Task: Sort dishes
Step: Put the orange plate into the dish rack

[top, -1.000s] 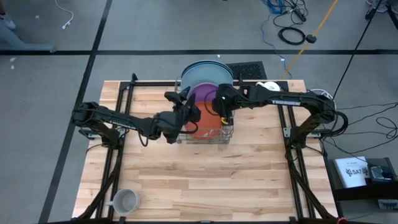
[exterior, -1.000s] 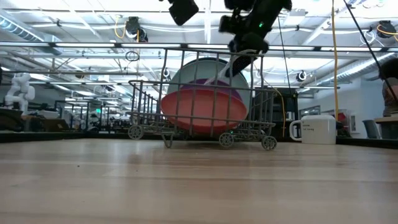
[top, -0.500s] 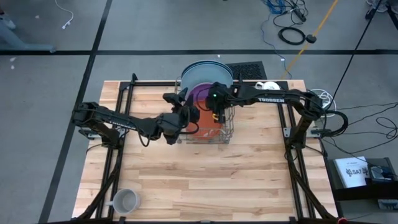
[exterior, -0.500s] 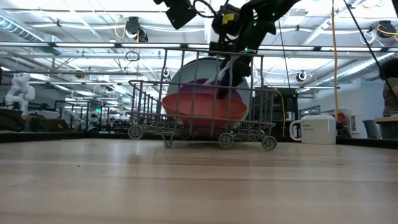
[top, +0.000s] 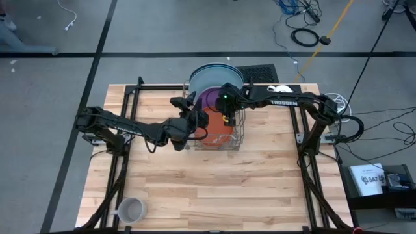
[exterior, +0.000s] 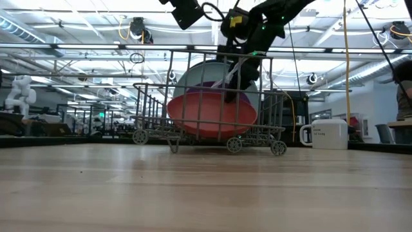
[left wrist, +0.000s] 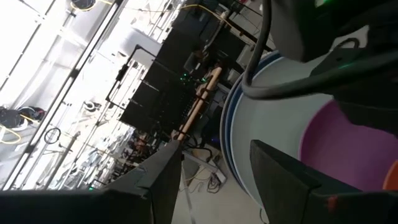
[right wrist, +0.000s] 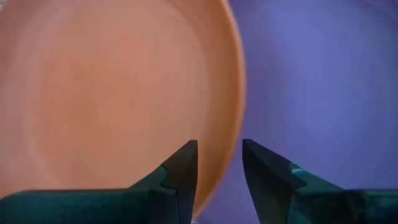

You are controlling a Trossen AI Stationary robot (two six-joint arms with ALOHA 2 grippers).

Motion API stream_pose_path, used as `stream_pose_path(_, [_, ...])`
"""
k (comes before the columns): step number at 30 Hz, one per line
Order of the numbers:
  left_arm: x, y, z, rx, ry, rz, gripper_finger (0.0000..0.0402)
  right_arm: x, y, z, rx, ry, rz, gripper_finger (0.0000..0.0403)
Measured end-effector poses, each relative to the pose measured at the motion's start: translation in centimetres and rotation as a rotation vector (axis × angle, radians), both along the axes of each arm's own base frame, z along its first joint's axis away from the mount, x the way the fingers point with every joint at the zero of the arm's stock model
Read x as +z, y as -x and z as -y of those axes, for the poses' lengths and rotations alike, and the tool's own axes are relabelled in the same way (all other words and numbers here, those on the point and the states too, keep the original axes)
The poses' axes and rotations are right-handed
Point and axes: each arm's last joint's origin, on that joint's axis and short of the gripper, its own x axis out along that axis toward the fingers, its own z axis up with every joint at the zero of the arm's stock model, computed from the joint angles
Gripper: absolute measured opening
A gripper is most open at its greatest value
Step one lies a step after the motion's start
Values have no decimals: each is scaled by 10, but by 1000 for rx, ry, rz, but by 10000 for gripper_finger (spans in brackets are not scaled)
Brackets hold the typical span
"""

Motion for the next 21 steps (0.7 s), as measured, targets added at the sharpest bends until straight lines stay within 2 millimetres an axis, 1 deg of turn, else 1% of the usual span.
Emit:
stream_pose_path(3, [0,0,0,0,0,0,191,-4,-1,3,7,-1,-7,103])
stream_pose_path(6, [0,0,0,1,0,0,191,-6,-3,2,22,14,-16,52])
stream_pose_path(7, [0,0,-1,4,0,1,191,-5,-4,2,22,17,-5,30])
stream_pose_path(8, [0,0,-2,7,3,8,191,-3,-5,1,27,22,6,18])
stream_pose_path(12, [2,2,-6,17,33,83,191,5,-4,-8,43,69,7,7])
stream_pose_path(15, [7,9,-7,-31,75,153,191,22,1,-20,67,133,32,4])
stream_pose_path(17, [11,17,-9,-104,133,206,191,37,6,-27,75,184,62,3])
stream_pose_path(19, [14,27,-12,-218,237,245,191,53,13,-34,72,228,95,3])
stream_pose_path(21, [15,37,-18,-344,370,247,191,72,23,-40,71,256,151,2])
